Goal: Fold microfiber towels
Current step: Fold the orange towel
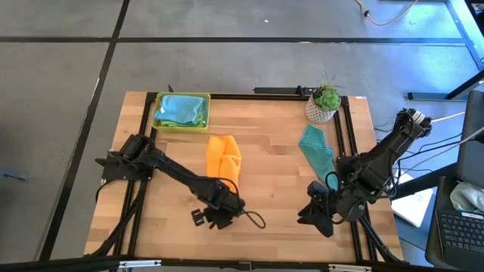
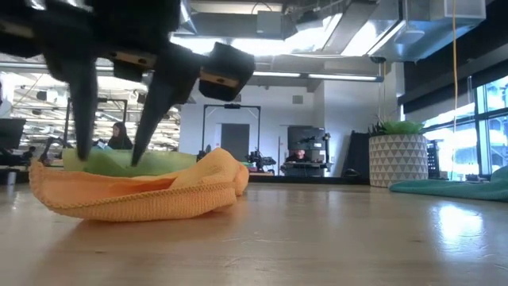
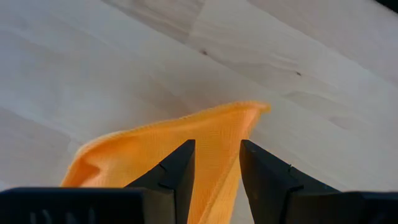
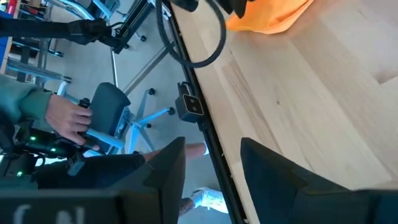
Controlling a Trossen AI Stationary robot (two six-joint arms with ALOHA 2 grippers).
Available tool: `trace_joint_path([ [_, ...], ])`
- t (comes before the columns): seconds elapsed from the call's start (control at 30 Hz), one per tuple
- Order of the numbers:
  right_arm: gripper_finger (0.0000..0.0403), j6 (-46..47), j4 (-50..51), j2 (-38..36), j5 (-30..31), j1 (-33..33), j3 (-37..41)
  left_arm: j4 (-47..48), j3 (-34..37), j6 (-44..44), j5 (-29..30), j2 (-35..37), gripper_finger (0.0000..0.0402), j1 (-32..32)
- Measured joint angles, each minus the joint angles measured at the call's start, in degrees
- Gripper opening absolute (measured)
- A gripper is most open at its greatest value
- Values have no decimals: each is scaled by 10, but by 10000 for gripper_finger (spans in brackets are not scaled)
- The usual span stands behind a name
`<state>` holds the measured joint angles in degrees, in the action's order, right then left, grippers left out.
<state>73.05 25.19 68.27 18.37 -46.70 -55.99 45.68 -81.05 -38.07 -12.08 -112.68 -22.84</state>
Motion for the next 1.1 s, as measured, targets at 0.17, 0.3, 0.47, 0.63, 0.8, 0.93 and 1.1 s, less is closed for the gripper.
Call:
trace_joint_path([
  [0.17, 158, -2, 2, 0, -18, 0, 0, 12, 19, 0, -10, 0, 120, -8],
  [0.3, 158, -1, 3, 0, -22, 0, 0, 14, 26, 1, -10, 0, 120, -16],
  [0.47, 158, -1, 4, 0, -23, 0, 0, -16, 31, 14, -10, -9, 120, -28],
  [0.63, 158, -1, 5, 0, -24, 0, 0, -17, 32, 17, 9, -24, 120, -40],
  [0.8, 158, 1, 5, 0, -24, 0, 0, -22, 31, 26, 40, -24, 116, -48],
  [0.93, 158, 1, 7, 0, -24, 0, 0, -19, 23, 50, 42, -24, 82, -50],
  [1.1, 158, 1, 23, 0, -24, 0, 0, -1, 10, 137, 42, -24, 9, -49],
])
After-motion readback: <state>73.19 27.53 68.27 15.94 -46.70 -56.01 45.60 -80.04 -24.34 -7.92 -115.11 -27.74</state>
